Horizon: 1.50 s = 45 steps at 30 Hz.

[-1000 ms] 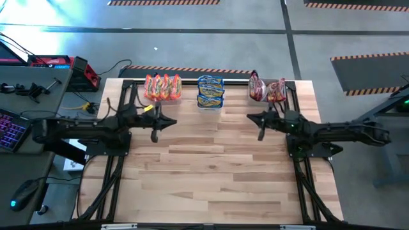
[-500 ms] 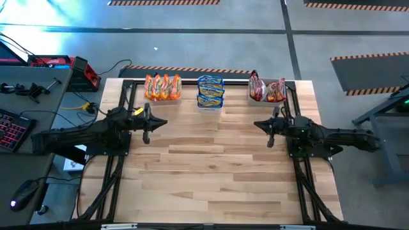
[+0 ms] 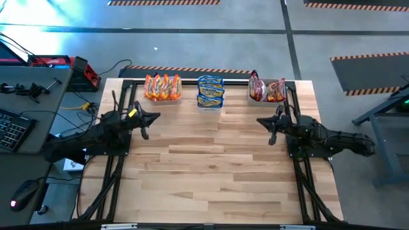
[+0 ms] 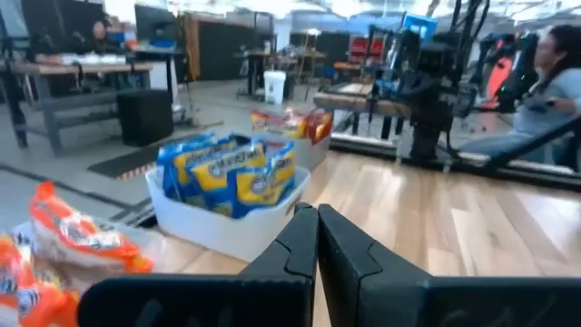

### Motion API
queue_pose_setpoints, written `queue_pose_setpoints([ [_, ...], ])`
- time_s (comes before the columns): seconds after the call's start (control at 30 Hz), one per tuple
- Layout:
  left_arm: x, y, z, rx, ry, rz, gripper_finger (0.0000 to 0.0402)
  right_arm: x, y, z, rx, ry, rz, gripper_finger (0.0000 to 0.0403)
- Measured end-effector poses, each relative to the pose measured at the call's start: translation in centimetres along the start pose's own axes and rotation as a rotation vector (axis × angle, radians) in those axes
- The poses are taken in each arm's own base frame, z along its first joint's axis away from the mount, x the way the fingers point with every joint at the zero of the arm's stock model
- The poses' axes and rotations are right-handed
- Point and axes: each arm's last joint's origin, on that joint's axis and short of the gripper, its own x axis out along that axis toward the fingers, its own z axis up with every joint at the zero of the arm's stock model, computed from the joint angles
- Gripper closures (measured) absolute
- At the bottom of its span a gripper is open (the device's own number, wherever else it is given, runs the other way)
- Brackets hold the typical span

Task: Sort Maruchan noodles
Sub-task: Return to Home Position

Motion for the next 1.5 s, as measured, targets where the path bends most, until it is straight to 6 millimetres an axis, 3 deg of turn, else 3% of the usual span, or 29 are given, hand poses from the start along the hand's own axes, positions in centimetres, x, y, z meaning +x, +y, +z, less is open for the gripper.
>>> queue_pose_setpoints([
  [0.37,0.18,0.30,-0.28,-0.090,0.034,0.016,0.0401,0.20,-0.89,-0.31,0.072,0.031,-0.097,0.0403],
  [1.5,0.46,0.27,-0.65,-0.057,0.080,0.012,0.0401,0.20,-0.97,-0.32,0.098,0.030,-0.106,0.0402],
])
